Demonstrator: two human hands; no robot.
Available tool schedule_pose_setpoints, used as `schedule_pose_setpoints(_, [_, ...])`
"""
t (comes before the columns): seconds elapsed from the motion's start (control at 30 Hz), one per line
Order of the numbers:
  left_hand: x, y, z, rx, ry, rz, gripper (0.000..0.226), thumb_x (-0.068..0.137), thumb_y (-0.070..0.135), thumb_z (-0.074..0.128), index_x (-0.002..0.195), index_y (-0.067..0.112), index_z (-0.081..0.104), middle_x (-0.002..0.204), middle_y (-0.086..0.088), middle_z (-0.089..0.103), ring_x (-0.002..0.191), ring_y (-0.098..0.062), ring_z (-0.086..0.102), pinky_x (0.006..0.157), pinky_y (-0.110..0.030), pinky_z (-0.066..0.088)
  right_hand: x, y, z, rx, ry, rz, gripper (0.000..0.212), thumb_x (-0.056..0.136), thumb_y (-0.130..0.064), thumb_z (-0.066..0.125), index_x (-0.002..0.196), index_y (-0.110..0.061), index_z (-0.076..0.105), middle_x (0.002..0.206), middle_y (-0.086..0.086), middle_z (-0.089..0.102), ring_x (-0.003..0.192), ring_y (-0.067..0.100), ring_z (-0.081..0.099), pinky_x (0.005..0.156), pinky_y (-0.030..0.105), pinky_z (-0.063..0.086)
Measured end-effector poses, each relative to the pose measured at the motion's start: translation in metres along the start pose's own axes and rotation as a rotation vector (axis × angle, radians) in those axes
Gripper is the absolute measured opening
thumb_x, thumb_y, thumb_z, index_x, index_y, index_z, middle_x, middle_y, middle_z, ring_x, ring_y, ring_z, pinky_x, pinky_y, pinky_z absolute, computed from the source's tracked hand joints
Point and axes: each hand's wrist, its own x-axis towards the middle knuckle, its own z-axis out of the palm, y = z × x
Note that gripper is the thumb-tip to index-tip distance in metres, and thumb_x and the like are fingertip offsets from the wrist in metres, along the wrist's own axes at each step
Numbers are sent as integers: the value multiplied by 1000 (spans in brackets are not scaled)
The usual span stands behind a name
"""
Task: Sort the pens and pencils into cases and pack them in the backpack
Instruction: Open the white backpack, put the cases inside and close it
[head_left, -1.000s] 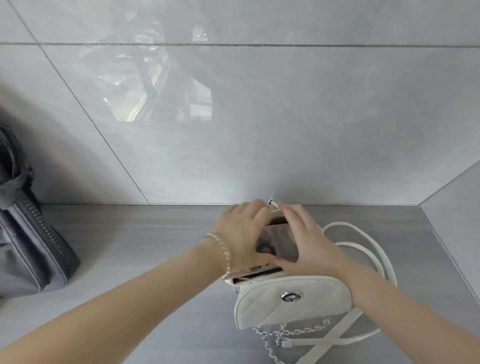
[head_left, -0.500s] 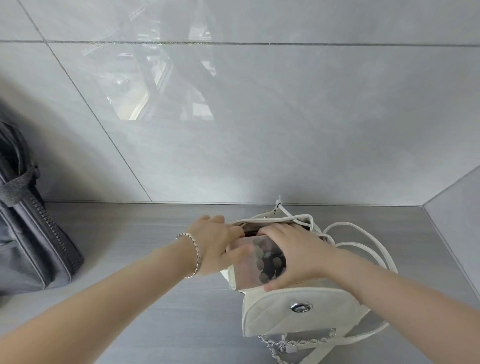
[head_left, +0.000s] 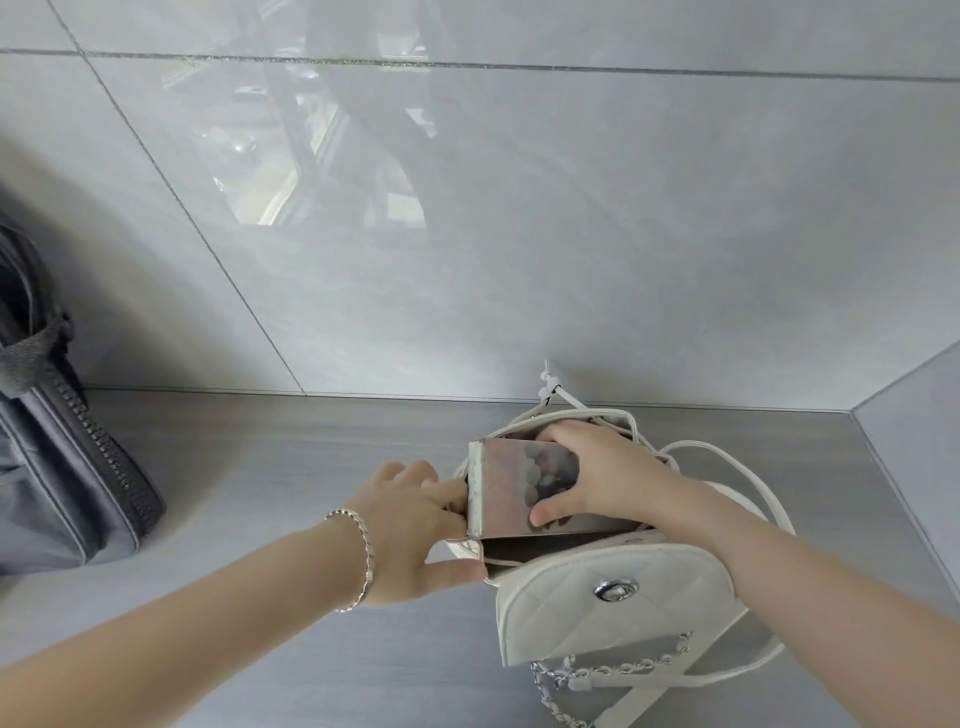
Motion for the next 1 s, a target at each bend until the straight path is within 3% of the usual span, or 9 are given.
schedule_pose_setpoints(0.07, [0,4,9,-109,-108,-79,89,62,83,-1,120,43,53,122,23,48,106,-15,47,91,-29,33,1,1,1,-15,-1,4,62,47,-56,80,96,-25,57,97,-11,61,91,10,55,83,35,48])
schedule_pose_setpoints(0.2, [-5,4,16,-172,-162,-74,92,54,82,-7,129,51,36,130,23,41,109,-19,49,95,-33,37,-3,0,-1,-24,-16,4,62,51,-51,82,100,-24,56,99,-11,59,91,10,53,80,30,46])
schedule_pose_setpoints(0.3, [-4,4,18,-286,-270,-86,90,54,91,7,123,49,46,127,22,43,111,-17,44,98,-35,40,-7,1,0,-42,-32,-6,64,51,-51,83,103,-25,54,101,-10,58,94,11,51,79,29,44])
schedule_pose_setpoints(0.4, [-1,7,17,-408,-251,-167,78,63,88,18,110,43,61,119,25,52,111,-13,43,98,-35,41,-7,2,1,-75,-22,-17,64,52,-52,82,102,-24,54,101,-9,57,94,12,51,80,31,44])
schedule_pose_setpoints(0.5, [2,16,16,-331,-156,-253,64,79,67,22,102,31,69,106,17,62,115,-11,42,98,-33,38,-5,1,1,-95,-9,-13,65,52,-54,81,101,-20,55,103,-7,59,95,14,53,84,36,46])
schedule_pose_setpoints(0.7, [6,12,9,-121,-113,-248,93,62,65,-8,87,21,69,83,12,58,125,-8,35,99,-32,26,-6,5,6,-213,-27,-61,68,58,-56,77,112,-23,52,116,-6,54,110,15,47,89,32,39])
schedule_pose_setpoints(0.83, [14,18,6,102,-173,-268,64,90,55,17,94,21,71,99,3,67,125,-14,35,104,-35,27,-7,2,12,-325,-9,-76,73,61,-59,73,119,-21,49,123,-2,52,117,19,44,93,32,34])
schedule_pose_setpoints(0.9, [16,22,2,133,-184,-305,54,94,51,26,92,20,71,98,1,67,121,-16,38,103,-36,30,-7,2,13,-344,1,-74,75,62,-59,73,122,-21,48,125,-2,52,119,20,44,95,32,34])
schedule_pose_setpoints(1.0, [17,19,-2,28,-35,-408,46,94,45,29,91,18,67,94,-1,69,111,-20,50,86,-32,40,-5,3,11,-304,2,-52,70,63,-59,72,118,-22,49,121,-3,54,113,18,47,83,30,36])
